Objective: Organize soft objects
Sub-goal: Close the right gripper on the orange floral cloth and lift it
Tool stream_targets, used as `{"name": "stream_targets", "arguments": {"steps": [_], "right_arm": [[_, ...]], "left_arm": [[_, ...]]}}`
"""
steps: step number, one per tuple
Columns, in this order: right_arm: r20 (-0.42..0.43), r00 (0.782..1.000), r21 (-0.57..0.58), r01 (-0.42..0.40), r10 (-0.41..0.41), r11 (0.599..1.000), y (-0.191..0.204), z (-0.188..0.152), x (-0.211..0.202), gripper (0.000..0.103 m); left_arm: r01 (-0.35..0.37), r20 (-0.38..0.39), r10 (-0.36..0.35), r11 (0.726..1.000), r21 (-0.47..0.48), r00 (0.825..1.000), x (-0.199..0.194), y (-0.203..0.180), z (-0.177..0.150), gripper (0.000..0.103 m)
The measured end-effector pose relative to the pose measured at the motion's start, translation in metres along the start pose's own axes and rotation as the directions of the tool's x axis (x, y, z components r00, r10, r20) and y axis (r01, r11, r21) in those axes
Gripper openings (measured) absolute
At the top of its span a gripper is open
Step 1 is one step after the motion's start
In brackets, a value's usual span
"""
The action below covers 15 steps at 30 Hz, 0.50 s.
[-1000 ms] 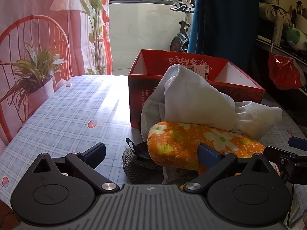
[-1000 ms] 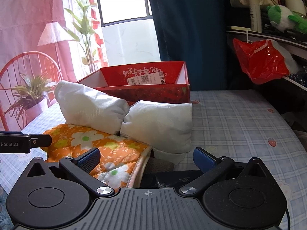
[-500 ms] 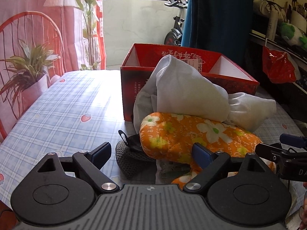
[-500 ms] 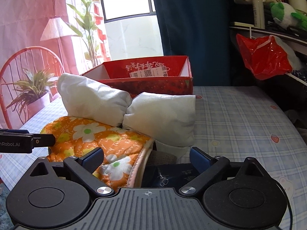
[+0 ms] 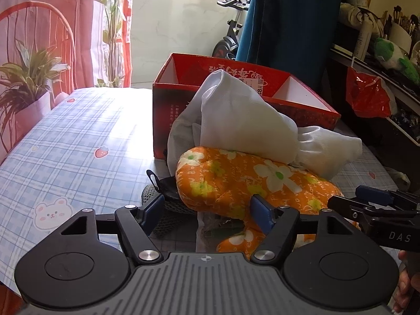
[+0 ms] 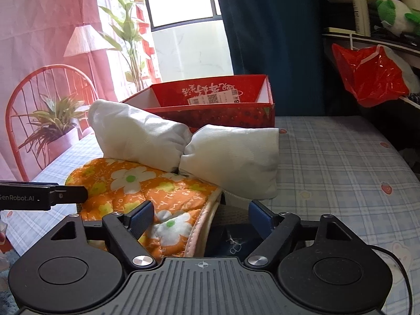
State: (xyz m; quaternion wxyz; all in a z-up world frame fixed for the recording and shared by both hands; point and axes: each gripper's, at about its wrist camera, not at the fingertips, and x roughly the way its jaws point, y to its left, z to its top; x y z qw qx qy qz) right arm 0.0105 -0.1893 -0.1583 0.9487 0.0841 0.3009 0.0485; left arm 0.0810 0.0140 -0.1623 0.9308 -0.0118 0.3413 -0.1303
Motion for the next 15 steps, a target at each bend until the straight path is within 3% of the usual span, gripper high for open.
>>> {"name": "stream_targets", "arguments": {"steps": [5,7,9,15], "right_arm": [[-0.023,0.999,-0.01,-0.032,0.032,0.999,0.003,-0.002,0.004,0.071],[-0.039,0.998,-0.003,-0.046,0.046,0.999,0.002,-0.002,0.008,0.06],[-0.054,0.997,0.006,-0.058,0.058,0.998,0.001,-0.003,0.012,0.056],[-0.068,0.996,-0.002,-0.066,0.065,0.998,0.002,-0.004,0.018,0.056]], "left_arm": [[-0.006,-0.012,0.006,1.0,-0.026,1.0,0.006,0.006,0.004,0.074],[0.004,-0.007,-0.004,0.999,-0.051,1.0,0.009,0.011,0.009,0.074],[0.023,-0.008,-0.023,0.996,-0.081,1.0,0.014,0.017,0.013,0.074],[0.06,-0.037,-0.067,0.986,-0.157,0.997,0.035,0.028,0.017,0.074]]}}
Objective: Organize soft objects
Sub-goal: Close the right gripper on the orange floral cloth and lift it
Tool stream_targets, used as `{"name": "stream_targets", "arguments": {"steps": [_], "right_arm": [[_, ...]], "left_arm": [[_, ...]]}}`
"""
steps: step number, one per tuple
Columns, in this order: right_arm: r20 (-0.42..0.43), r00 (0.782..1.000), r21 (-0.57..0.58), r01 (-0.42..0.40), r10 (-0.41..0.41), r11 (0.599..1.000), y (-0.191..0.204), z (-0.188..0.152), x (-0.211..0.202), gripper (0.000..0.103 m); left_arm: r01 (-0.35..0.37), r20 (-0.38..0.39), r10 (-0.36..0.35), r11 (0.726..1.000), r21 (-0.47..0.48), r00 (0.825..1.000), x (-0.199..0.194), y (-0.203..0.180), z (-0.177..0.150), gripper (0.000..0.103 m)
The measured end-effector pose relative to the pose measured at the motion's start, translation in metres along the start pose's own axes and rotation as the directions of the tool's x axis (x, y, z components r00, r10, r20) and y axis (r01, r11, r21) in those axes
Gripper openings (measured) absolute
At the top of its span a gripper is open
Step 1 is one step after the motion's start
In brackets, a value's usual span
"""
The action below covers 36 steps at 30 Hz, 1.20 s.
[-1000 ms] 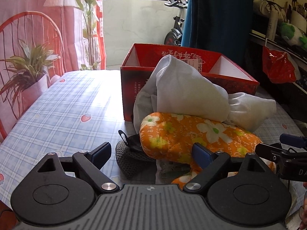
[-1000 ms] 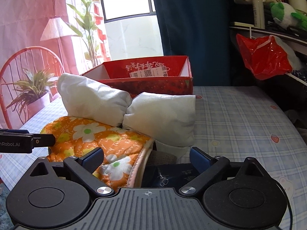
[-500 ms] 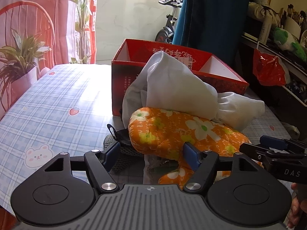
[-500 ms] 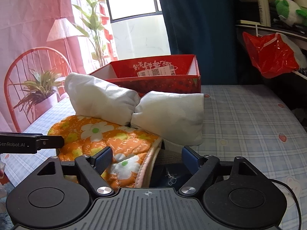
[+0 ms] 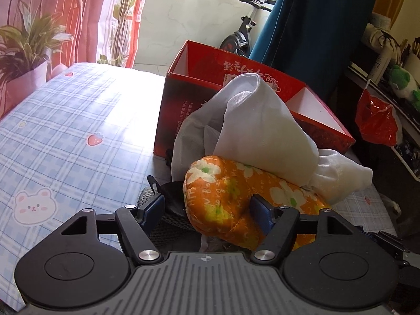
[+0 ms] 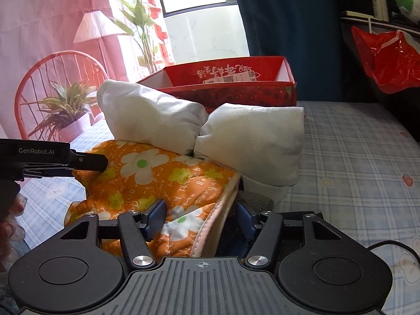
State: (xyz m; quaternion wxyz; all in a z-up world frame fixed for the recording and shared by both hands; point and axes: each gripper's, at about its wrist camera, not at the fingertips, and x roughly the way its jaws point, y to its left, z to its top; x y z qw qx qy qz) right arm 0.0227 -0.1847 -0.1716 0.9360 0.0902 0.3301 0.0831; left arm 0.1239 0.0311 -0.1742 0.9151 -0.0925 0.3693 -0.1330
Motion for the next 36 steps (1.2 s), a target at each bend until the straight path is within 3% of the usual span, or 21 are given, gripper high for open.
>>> {"name": "stream_targets", "arguments": {"steps": [4,6,7,9,11,13,16,28,36], "right_arm": [[-0.014,1.0,0.018,-0.008,0.009,1.0,-0.002,0.002,0.008,0.056],[-0.023,1.0,0.019,-0.018,0.018,1.0,-0.001,0.004,0.011,0.053],[-0.026,0.999,0.016,-0.028,0.028,0.999,0.0,0.005,0.012,0.045],[-0.021,0.999,-0.002,-0.039,0.039,0.999,0.004,0.008,0.01,0.037],[0.0,0.999,-0.033,-0.034,0.034,0.999,0.008,0.01,0.004,0.028],[0.02,0.999,-0.044,-0.037,0.038,0.998,0.01,0.013,-0.002,0.018],[0.049,0.997,-0.043,-0.05,0.053,0.998,0.011,0.017,-0.011,0.013],[0.168,0.981,-0.114,-0.077,0.095,0.991,0.02,0.042,-0.046,0.01],[0.219,0.97,-0.129,-0.075,0.103,0.989,0.019,0.058,-0.059,0.01]], "left_arm": [[0.0,0.012,0.0,0.999,0.037,1.0,0.004,-0.003,-0.002,0.071],[0.013,0.016,-0.014,0.998,0.067,1.0,0.002,-0.006,-0.002,0.043],[0.015,0.015,-0.016,0.997,0.072,1.0,0.001,-0.008,-0.002,0.04],[-0.008,0.038,0.004,0.995,0.095,0.999,-0.004,-0.012,-0.003,0.028],[-0.013,0.056,0.008,0.994,0.107,0.998,-0.011,-0.014,-0.004,0.023],[-0.018,0.075,0.009,0.994,0.108,0.997,-0.018,-0.015,-0.004,0.022],[-0.018,0.095,0.007,0.994,0.112,0.995,-0.027,-0.017,-0.003,0.021],[-0.026,0.211,-0.005,0.989,0.146,0.978,-0.06,-0.031,0.011,0.02],[-0.021,0.242,-0.021,0.986,0.167,0.97,-0.068,-0.039,0.022,0.02]]}}
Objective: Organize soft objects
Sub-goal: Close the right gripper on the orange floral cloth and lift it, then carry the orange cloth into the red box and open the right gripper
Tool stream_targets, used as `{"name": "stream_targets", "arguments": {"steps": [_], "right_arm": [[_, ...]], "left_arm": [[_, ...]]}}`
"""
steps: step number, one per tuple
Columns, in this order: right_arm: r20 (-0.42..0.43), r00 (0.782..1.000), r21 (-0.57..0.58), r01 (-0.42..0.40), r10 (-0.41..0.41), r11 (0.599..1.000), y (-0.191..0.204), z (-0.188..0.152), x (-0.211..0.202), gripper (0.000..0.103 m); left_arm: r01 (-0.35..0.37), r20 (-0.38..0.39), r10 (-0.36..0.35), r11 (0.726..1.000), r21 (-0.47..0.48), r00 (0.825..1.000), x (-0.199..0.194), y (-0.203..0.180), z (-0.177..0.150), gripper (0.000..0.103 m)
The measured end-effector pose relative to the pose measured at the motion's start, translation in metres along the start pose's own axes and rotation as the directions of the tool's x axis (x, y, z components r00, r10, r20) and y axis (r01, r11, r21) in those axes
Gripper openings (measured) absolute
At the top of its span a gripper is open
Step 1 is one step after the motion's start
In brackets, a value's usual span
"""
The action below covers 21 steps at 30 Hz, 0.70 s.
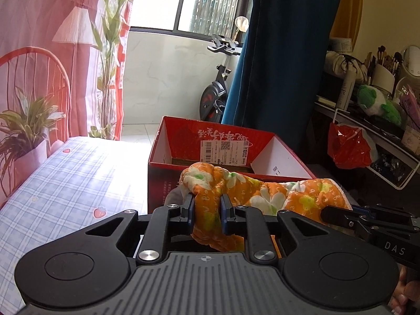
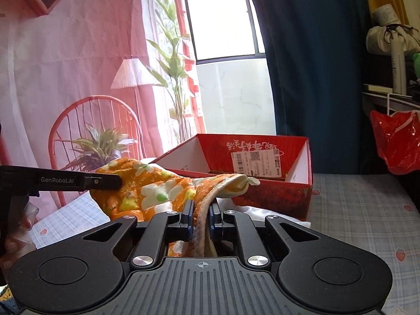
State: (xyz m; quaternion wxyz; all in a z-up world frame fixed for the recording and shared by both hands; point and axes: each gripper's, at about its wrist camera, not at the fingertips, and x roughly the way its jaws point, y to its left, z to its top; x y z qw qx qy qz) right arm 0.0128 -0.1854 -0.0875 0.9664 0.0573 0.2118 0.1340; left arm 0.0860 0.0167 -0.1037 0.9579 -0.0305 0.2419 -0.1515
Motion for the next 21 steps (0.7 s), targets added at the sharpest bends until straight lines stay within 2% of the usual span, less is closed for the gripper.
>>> {"name": "stream_targets", "arguments": {"steps": [13,18,21], "right_arm": [[0.099,0.994,-0.024,-0.035,0.037,0.999,-0.021,0.052,-0.008,0.01],[0.105,0.993,0.007,-0.05,0.049,0.999,-0.045,0.078,0.013,0.01],[0.104,0.994,-0.023,-0.039,0.041,0.999,-0.056,0.093,0.033,0.01]], "left_arm": [[0.063,0.033,-0.063,0.998,0.021,0.997,0.006,-0.005,0.053,0.02],[0.078,0.031,-0.079,0.997,0.022,0.996,0.03,-0.007,0.081,0.02],[0.077,0.032,-0.078,0.996,0.034,0.996,0.054,-0.007,0.096,0.02]]}}
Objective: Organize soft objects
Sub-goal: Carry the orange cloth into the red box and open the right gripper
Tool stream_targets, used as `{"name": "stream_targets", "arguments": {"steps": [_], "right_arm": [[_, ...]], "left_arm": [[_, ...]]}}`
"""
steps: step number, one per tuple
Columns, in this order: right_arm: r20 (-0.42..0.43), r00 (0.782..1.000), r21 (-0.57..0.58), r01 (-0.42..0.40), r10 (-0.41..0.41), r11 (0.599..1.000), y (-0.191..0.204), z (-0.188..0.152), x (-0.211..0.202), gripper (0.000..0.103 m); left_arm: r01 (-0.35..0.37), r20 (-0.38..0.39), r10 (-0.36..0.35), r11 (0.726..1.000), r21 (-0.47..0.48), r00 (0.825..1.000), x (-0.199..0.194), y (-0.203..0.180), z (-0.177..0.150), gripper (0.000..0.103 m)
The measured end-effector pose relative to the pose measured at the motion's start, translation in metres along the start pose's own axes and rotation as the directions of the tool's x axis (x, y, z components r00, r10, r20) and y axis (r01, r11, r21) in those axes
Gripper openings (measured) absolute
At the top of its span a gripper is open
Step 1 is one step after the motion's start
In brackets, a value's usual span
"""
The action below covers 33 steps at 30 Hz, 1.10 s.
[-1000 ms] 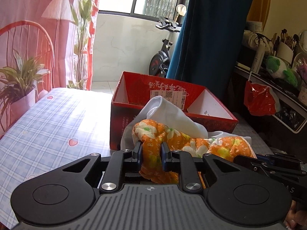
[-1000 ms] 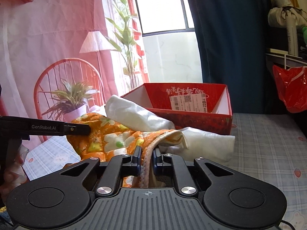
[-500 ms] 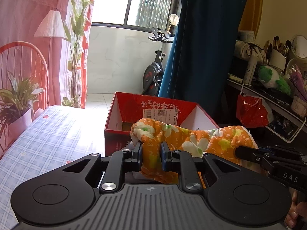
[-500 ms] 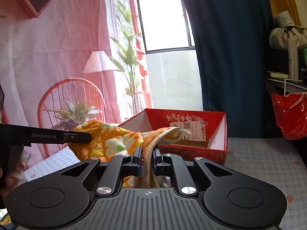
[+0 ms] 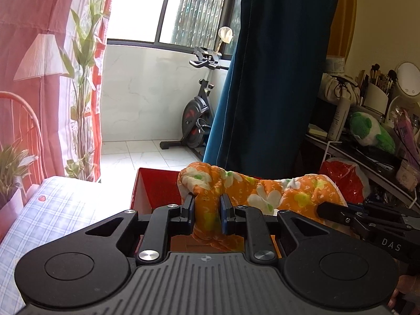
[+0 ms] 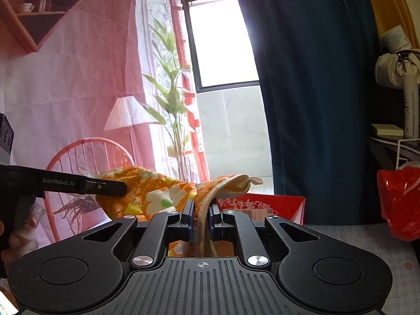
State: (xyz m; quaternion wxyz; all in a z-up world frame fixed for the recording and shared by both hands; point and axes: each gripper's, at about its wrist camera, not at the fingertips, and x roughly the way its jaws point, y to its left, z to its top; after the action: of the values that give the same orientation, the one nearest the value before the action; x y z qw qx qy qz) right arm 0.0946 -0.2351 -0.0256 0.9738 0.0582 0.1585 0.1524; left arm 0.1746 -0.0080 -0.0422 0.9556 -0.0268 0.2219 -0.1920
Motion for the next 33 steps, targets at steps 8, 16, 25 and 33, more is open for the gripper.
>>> {"name": "stream_targets", "arguments": {"steps": [8,16,25,33], "right_arm": [[-0.039,0.997,-0.075,0.059,-0.062,0.995,-0.026,0.017,0.081,0.01],[-0.202,0.973,-0.101,0.096,-0.115,0.99,-0.039,-0.009,0.151,0.01],[-0.321,0.937,-0.069,0.121,-0.137,0.99,-0.044,-0.027,0.186,0.011],[-0.327,0.931,-0.051,0.153,-0.161,0.987,-0.045,-0.036,0.182,0.043]], "left_arm": [[-0.027,-0.092,0.029,0.999,0.016,0.995,0.085,0.015,0.03,0.02],[-0.04,-0.242,0.012,0.993,-0.111,0.97,0.142,0.052,0.019,0.02],[-0.061,-0.295,0.042,0.997,-0.053,0.955,0.163,0.057,0.005,0.021],[-0.055,-0.229,0.065,0.997,0.052,0.971,0.141,0.049,0.007,0.064]]}}
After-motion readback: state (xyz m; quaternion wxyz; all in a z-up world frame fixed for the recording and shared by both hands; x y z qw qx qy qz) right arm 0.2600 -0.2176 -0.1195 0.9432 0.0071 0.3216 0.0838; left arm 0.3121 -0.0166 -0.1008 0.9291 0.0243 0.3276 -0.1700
